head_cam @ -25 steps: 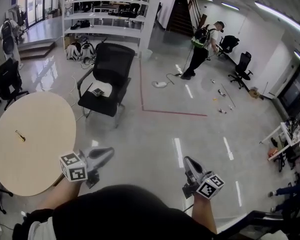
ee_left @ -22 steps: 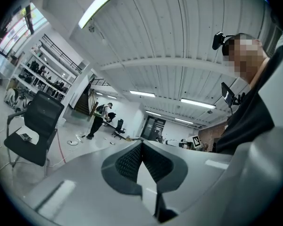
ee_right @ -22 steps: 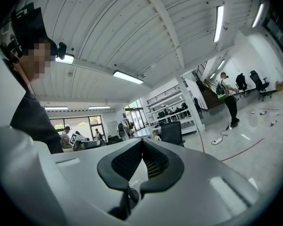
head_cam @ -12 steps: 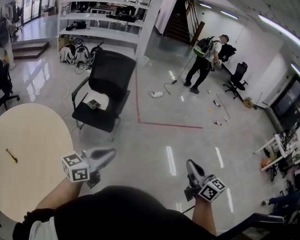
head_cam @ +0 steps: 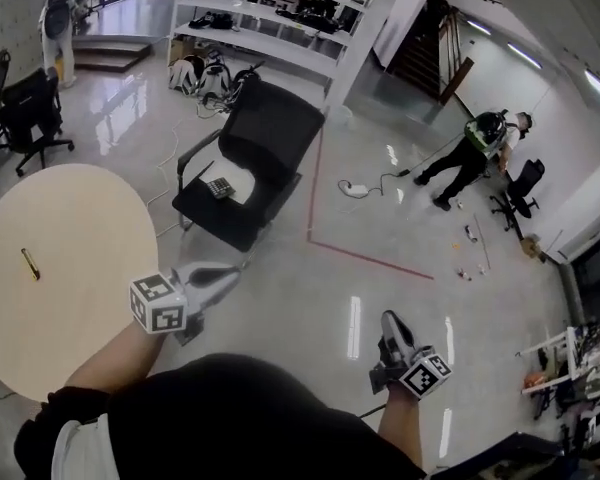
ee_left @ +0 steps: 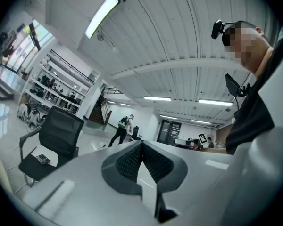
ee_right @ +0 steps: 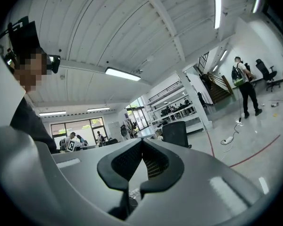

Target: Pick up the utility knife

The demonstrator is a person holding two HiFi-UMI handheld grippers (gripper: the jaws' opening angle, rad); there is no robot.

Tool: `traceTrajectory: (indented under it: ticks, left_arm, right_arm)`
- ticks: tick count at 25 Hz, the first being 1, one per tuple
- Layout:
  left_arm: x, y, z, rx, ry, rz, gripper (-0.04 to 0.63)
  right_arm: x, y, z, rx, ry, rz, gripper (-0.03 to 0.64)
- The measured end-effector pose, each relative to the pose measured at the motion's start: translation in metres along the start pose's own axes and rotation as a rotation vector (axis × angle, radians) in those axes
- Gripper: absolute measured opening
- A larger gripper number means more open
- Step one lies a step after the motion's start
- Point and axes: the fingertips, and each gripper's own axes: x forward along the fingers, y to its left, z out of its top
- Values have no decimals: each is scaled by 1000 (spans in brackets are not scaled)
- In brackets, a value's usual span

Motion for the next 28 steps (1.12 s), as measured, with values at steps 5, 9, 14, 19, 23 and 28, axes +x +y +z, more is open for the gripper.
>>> traceTrajectory:
  ticks: [5, 9, 14, 19, 23, 28]
  left_arm:
    - [4, -9, -17, 6, -39, 182, 0]
    - [-6, -14, -20, -10, -82, 334, 0]
    - [-54, 1, -17, -9, -124, 489, 0]
    - [-141, 58, 8, -8, -192, 594, 0]
    - [-219, 107, 25, 48, -197, 665, 0]
    - [-320, 167, 36, 115, -175, 784, 0]
  right_arm:
    - [13, -61, 10, 2, 62, 97, 15]
    - [56, -84, 20, -9, 133, 209, 15]
    - [138, -63, 22, -55, 212, 313, 15]
    - [263, 11, 11, -170, 285, 425, 15]
    - [380, 107, -7, -287, 362, 525, 17]
    - [523, 211, -57, -339, 478, 631, 41]
